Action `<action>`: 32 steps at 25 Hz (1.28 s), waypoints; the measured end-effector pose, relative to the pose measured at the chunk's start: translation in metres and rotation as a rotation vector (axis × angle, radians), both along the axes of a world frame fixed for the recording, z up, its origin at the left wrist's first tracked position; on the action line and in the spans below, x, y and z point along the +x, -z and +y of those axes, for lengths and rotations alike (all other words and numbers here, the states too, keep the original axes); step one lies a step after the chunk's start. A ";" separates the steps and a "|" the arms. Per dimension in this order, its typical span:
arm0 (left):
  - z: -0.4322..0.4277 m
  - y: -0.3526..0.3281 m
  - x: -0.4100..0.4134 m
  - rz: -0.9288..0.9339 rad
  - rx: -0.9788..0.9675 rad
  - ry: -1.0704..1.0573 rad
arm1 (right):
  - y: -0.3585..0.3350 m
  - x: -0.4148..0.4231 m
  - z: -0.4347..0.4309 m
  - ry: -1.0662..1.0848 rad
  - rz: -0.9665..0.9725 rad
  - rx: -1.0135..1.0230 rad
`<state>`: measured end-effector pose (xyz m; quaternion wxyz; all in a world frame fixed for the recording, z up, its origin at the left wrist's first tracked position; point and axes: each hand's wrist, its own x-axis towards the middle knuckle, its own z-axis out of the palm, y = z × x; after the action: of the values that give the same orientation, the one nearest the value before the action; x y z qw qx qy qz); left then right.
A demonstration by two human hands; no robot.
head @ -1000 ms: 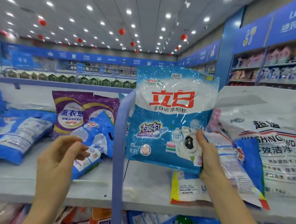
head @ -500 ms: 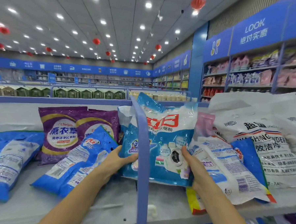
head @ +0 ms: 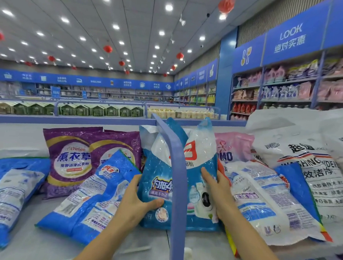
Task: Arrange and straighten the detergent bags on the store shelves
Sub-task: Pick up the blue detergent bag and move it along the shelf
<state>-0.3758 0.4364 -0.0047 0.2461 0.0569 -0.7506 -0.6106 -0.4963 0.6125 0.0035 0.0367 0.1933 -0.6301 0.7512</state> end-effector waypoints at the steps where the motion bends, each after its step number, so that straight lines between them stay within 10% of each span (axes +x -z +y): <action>1: -0.003 -0.002 -0.006 -0.007 -0.015 -0.009 | 0.001 -0.004 -0.005 0.033 0.045 0.002; 6: -0.008 -0.014 -0.014 -0.127 -0.180 -0.008 | -0.010 -0.036 -0.005 0.123 0.156 0.234; 22: -0.030 -0.088 -0.102 0.196 -0.394 -0.319 | -0.094 -0.078 -0.022 0.151 0.131 0.106; 32: -0.041 -0.070 -0.084 0.242 -0.030 -0.549 | -0.094 -0.094 -0.019 0.104 0.009 0.018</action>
<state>-0.4597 0.3952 0.0656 0.4905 0.1807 -0.6814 -0.5122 -0.5907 0.5935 0.0972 0.0768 0.1642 -0.6459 0.7416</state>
